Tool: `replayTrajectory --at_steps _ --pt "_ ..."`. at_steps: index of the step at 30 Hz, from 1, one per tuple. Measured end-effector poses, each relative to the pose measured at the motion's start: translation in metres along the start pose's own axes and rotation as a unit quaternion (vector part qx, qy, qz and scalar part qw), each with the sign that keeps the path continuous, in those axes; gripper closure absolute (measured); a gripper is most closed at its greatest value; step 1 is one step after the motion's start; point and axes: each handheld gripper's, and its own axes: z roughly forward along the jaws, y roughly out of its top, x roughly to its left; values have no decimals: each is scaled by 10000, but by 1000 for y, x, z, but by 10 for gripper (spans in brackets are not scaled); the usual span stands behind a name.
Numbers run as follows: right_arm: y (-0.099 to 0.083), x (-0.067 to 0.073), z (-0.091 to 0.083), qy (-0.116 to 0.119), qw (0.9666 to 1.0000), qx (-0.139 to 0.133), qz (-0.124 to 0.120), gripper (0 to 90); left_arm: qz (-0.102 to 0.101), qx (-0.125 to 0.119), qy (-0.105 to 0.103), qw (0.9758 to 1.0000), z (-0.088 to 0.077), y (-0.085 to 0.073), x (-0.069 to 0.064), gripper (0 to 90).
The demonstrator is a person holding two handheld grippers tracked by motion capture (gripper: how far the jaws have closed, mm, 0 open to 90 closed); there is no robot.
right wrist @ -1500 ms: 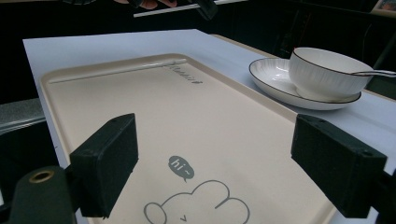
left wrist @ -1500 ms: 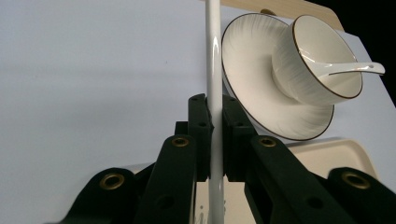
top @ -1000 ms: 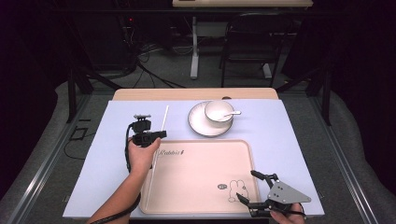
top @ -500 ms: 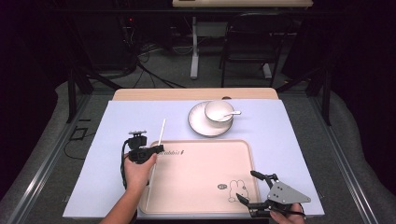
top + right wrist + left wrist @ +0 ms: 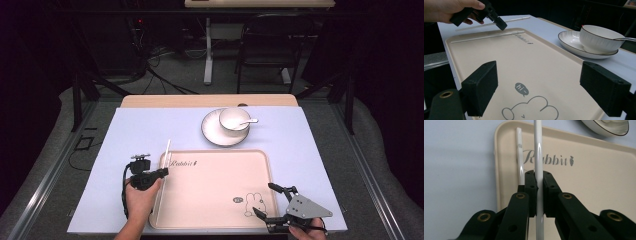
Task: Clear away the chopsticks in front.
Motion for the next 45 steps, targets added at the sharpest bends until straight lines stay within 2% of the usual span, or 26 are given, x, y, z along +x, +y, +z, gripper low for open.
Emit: replayTrajectory --at_steps 7,13,15,30,45 --pt "0 0 0 3 10000 1 0 145 -56 95 56 9999 -4 -8 4 844" --pt "0 0 0 12 10000 10 1 145 -71 174 183 9997 -4 -13 5 844" --pt "0 0 0 16 10000 16 -4 145 -62 209 159 9996 -4 -14 6 844" --pt "0 0 0 24 10000 15 10 145 -60 221 355 9991 -1 -14 9 841" --pt "0 0 0 38 10000 23 -2 145 -98 191 364 9991 1 -14 10 836"
